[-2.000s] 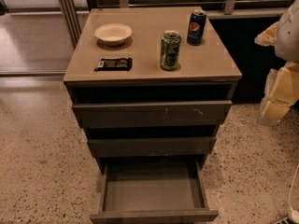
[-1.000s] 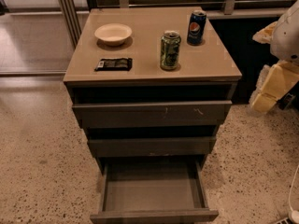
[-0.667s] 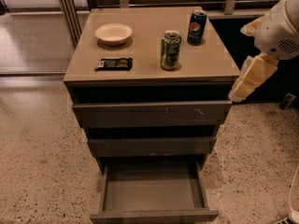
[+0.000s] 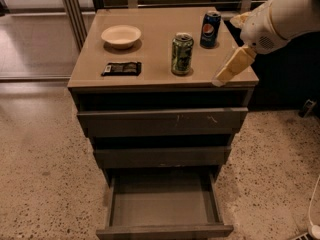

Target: Place green can into bottom drawer

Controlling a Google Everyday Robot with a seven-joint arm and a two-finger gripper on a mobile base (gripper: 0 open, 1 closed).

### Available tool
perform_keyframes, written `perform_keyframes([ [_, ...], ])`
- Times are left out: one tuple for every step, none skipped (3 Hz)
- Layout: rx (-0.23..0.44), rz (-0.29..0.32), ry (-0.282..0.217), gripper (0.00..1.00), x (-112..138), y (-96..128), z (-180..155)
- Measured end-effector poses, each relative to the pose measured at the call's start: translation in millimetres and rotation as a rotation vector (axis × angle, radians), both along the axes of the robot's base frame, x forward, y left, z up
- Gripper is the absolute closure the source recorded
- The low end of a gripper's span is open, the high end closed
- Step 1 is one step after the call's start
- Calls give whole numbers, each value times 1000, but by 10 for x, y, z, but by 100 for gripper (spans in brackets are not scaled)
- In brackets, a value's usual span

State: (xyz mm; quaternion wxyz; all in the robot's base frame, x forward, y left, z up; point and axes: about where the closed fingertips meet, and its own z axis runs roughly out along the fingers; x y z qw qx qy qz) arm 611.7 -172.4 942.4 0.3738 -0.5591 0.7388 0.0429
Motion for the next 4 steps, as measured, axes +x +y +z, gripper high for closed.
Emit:
perform_keyframes([
  [99, 34, -16, 0, 371, 231, -99],
  [152, 69, -8, 0, 656, 453, -183],
  [160, 99, 14, 0, 875, 655, -231],
  [135, 128, 47, 0, 1018, 831, -279],
])
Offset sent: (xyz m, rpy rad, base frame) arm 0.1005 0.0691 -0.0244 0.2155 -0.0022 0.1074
